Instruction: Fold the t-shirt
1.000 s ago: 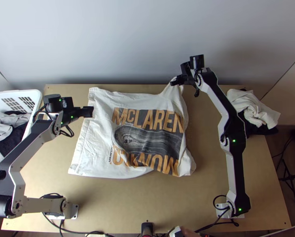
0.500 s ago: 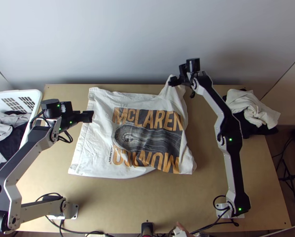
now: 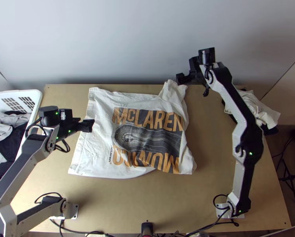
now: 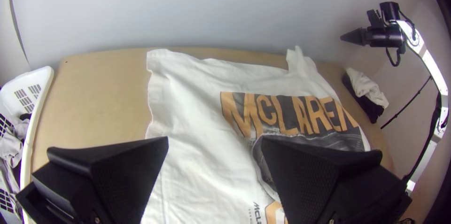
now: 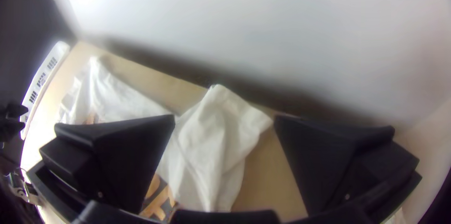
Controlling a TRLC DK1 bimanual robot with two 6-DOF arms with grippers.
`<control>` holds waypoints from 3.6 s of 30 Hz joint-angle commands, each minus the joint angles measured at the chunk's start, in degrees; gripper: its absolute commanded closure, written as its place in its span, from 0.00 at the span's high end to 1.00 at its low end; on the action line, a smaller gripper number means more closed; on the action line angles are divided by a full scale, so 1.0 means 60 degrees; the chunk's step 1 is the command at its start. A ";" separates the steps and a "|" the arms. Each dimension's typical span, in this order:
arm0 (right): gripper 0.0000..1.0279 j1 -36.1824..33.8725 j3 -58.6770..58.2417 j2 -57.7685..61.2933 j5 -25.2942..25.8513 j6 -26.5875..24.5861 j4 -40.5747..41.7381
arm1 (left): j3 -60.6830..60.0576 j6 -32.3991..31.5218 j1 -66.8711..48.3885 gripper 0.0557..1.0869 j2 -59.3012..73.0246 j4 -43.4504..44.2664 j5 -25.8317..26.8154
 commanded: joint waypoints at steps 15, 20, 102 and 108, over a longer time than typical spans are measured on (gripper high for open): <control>0.96 0.0855 -0.8129 -0.7299 -0.0482 -0.0190 -0.0870 | -0.2059 0.0778 0.0211 0.94 -0.3055 -0.2124 -0.0001; 0.96 0.1089 -0.9799 -0.8705 -0.0512 -0.0264 -0.1426 | -0.2177 0.0778 0.0226 0.94 -0.3334 -0.2344 -0.0015; 0.82 0.3037 -0.5185 -0.1513 -0.1347 -0.0264 0.1357 | -0.3217 0.1188 0.0548 0.93 -0.3890 -0.2871 -0.0133; 0.96 0.2290 -0.5273 -0.3212 -0.1332 -0.0220 -0.0342 | -0.3129 0.1173 0.0533 0.93 -0.3934 -0.2739 -0.0133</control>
